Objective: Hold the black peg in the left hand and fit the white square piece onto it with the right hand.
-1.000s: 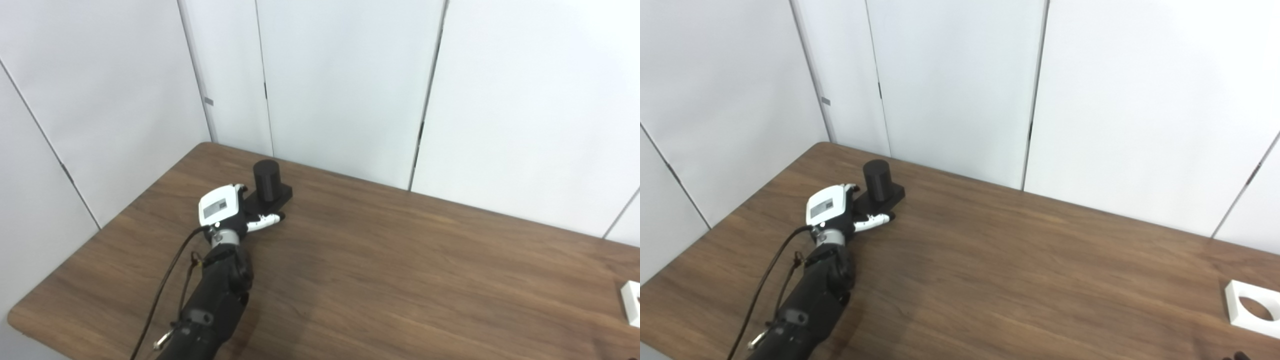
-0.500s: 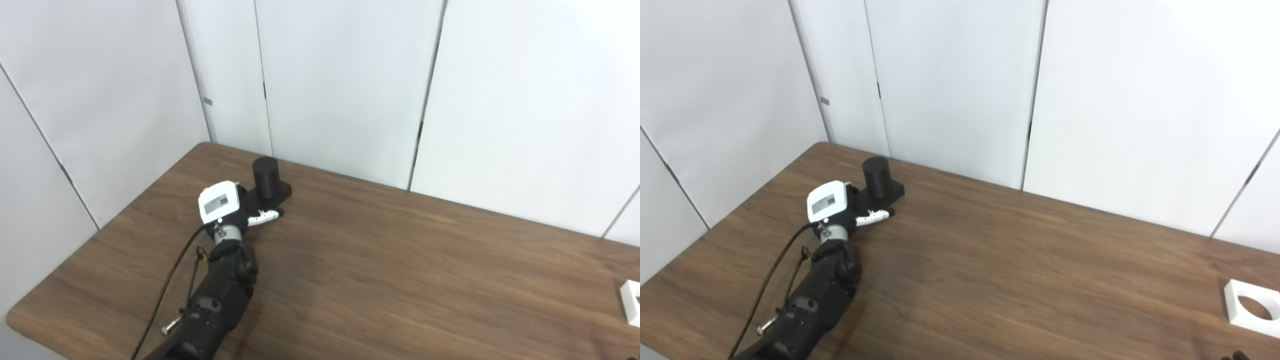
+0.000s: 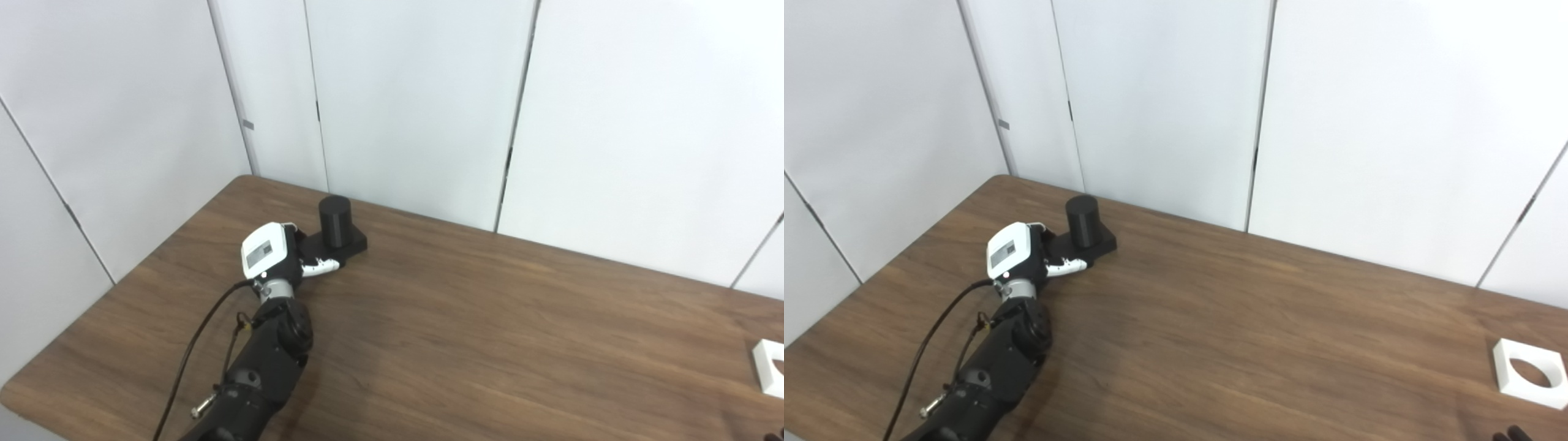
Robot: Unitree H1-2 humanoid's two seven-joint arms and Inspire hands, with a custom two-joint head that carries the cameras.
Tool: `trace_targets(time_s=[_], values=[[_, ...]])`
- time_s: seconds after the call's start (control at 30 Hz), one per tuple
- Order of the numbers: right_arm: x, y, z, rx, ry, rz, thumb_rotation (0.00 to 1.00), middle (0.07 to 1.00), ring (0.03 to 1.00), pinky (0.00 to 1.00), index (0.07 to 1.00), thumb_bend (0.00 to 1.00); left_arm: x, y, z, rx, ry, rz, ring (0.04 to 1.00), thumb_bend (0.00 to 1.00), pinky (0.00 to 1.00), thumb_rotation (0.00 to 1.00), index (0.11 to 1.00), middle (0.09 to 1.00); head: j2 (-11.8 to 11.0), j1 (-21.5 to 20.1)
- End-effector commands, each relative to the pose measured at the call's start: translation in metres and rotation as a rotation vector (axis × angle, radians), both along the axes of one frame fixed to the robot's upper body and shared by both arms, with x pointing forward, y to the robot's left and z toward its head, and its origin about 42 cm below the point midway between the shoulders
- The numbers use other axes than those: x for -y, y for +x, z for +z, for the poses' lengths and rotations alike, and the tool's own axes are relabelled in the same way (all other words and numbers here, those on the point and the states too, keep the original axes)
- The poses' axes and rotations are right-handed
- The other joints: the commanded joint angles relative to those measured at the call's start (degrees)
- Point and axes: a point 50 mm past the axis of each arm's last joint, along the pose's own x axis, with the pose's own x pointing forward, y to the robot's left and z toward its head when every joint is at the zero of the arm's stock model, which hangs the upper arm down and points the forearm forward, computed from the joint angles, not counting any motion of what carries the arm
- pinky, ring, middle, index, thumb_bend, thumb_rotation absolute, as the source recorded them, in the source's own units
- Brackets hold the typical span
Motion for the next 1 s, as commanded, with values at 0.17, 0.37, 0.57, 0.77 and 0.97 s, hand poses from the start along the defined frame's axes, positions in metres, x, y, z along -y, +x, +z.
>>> trace_targets(time_s=[0.17, 0.37, 0.57, 0.77, 0.97], values=[[-0.008, 0.002, 0.001, -0.025, 0.023, 0.023, 1.00, 0.929, 0.929, 0.88, 0.941, 0.75, 0.002, -0.008, 0.030, 0.056, 0.052, -0.126, 0.791, 0.51, 0.74, 0.06, 0.484, 0.704, 0.57, -1.25], [-0.009, 0.003, 0.002, -0.010, 0.002, 0.029, 1.00, 0.932, 0.938, 0.92, 0.946, 0.73, 0.025, -0.036, 0.036, 0.076, -0.010, -0.276, 0.802, 0.51, 0.70, 0.06, 0.486, 0.721, 1.51, -3.29], [-0.013, 0.002, 0.005, -0.014, -0.024, 0.029, 1.00, 0.925, 0.936, 0.93, 0.952, 0.67, 0.051, -0.066, 0.041, 0.091, -0.032, -0.423, 0.786, 0.51, 0.66, 0.05, 0.487, 0.723, 2.97, -5.87], [-0.018, 0.000, 0.009, -0.006, -0.049, 0.032, 1.00, 0.907, 0.914, 0.91, 0.942, 0.62, 0.084, -0.101, 0.042, 0.080, -0.074, -0.563, 0.783, 0.51, 0.66, 0.05, 0.488, 0.729, 5.10, -9.69], [-0.027, -0.003, 0.017, 0.002, -0.054, 0.030, 1.00, 0.899, 0.912, 0.91, 0.938, 0.47, 0.113, -0.138, 0.037, 0.076, -0.116, -0.737, 0.794, 0.51, 0.69, 0.05, 0.488, 0.746, 7.55, -13.63]])
